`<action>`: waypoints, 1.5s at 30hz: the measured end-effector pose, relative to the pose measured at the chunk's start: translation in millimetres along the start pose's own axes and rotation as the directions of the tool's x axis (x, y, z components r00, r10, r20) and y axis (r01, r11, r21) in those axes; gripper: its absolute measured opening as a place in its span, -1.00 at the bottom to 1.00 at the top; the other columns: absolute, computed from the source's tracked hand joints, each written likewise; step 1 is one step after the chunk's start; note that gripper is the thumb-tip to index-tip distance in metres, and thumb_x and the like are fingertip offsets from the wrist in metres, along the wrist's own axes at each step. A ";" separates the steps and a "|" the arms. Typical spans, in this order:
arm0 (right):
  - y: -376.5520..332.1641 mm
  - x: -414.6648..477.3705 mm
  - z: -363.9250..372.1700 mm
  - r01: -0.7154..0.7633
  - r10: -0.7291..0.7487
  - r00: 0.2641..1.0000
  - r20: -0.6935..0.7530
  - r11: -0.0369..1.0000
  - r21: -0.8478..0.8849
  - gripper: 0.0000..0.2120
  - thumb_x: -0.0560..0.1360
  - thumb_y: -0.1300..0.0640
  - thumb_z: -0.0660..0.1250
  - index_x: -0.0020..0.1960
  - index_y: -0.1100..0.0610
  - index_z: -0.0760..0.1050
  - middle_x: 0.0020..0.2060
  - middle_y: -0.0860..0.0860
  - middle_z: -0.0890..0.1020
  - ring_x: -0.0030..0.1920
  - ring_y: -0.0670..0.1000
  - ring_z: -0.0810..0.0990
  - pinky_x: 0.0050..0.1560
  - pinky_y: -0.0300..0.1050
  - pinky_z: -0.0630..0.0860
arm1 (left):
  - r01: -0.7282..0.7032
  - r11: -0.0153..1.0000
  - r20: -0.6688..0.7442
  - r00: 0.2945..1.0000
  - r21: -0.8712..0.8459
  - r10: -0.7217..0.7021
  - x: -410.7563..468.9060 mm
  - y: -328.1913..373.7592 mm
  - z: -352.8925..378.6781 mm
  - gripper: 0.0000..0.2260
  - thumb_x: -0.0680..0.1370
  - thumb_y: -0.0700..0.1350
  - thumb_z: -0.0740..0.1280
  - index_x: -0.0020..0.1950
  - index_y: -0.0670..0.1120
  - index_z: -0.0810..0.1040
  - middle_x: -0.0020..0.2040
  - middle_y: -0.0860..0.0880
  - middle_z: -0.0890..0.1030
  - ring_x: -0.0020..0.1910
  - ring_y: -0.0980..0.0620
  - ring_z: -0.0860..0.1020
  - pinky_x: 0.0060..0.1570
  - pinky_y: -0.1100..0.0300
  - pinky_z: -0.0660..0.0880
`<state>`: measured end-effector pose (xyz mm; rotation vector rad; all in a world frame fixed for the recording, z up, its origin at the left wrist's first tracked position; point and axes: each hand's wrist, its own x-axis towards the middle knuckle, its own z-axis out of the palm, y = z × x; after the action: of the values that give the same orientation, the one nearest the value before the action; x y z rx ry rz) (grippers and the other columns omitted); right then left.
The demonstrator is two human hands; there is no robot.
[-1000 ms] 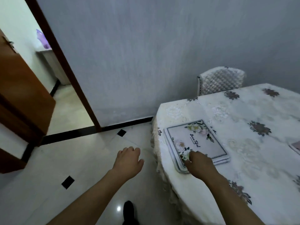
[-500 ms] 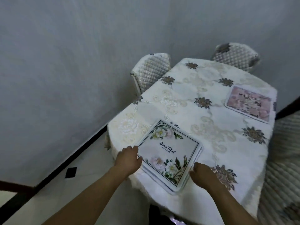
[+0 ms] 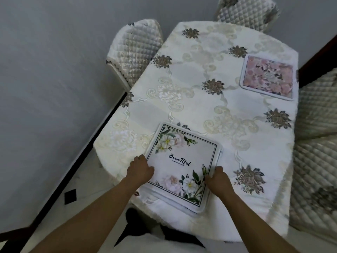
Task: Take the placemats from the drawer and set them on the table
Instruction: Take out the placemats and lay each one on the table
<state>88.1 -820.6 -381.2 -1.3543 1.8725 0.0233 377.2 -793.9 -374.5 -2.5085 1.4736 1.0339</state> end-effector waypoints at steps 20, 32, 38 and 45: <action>-20.1 3.1 18.5 -0.265 0.353 0.925 -0.142 0.865 0.426 -0.66 0.40 -0.02 0.32 -0.19 0.29 0.43 -0.36 0.11 0.50 -0.23 0.17 0.56 -0.21 -0.07 0.40 | -0.223 0.956 -0.066 0.975 -0.192 0.214 17.3 -2.7 -21.5 -0.86 0.59 -0.15 0.24 -0.11 -0.14 0.31 -0.19 -0.21 0.54 -0.16 -0.22 0.55 -0.27 0.08 0.38; -27.1 8.9 -21.1 0.167 0.006 0.875 -0.483 0.934 0.315 -0.65 0.59 0.12 0.18 -0.33 0.17 0.23 -0.42 0.13 0.41 -0.39 0.08 0.35 -0.33 0.00 0.29 | -0.321 0.894 -0.209 0.941 -0.311 0.266 -7.0 4.2 -48.8 -0.86 0.61 -0.13 0.22 -0.13 -0.11 0.35 -0.34 0.02 0.40 -0.41 0.16 0.31 -0.42 0.32 0.27; -63.7 17.5 -29.2 0.298 -0.130 0.865 -0.485 0.910 0.289 -0.64 0.60 0.12 0.19 -0.34 0.10 0.19 -0.44 0.07 0.36 -0.40 0.06 0.34 -0.35 -0.03 0.27 | -0.336 0.894 -0.325 0.916 -0.296 0.237 -15.8 -13.7 -80.7 -0.81 0.60 -0.14 0.25 -0.18 -0.09 0.31 -0.40 0.07 0.34 -0.47 0.19 0.31 -0.39 0.36 0.33; -140.7 7.1 -9.4 0.372 -0.195 0.850 -0.490 0.879 0.297 -0.63 0.60 0.09 0.20 -0.35 0.13 0.23 -0.46 0.05 0.37 -0.40 0.04 0.35 -0.33 -0.05 0.27 | -0.267 0.916 -0.381 0.914 -0.300 0.142 6.9 -68.7 -132.8 -0.83 0.55 -0.09 0.31 -0.19 -0.09 0.38 -0.38 0.06 0.44 -0.38 0.08 0.42 -0.39 0.27 0.32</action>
<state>194.8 -890.2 -320.2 -1.4232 1.8747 -0.8395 502.7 -810.0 -294.5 -2.9653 1.8318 0.9830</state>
